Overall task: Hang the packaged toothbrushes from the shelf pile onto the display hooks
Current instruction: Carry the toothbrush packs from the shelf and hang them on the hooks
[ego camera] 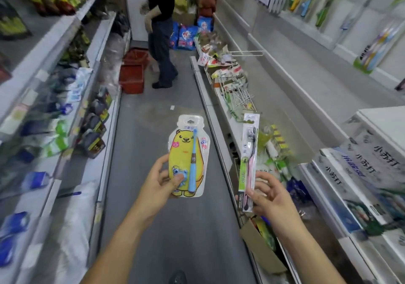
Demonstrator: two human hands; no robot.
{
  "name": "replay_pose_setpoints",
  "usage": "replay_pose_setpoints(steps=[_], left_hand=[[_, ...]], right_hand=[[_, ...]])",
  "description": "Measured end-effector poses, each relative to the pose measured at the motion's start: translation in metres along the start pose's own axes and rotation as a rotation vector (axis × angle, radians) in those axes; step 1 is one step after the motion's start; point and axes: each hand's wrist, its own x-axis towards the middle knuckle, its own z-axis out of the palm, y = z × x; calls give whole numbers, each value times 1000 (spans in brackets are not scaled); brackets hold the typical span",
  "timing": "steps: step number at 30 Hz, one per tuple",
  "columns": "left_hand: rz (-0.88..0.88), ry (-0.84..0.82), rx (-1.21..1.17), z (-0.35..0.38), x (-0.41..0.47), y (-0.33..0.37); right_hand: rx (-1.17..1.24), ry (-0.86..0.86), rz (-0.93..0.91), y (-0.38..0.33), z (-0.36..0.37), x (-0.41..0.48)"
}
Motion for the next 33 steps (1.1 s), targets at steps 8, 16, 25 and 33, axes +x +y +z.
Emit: replay_pose_setpoints(steps=[8,16,25,33], left_hand=[[-2,46,-6,-44,111,30],[68,77,39,-36,260,78],[140,119,65,-24,419,156],[126,54,73,-39,555,179]], right_hand=[[-97,47,-6,-31,35,106],[-84,53,-94,-83,35,266],[-87,-9,-137,-155,41,441],[-68,51,-105,-173,62,558]])
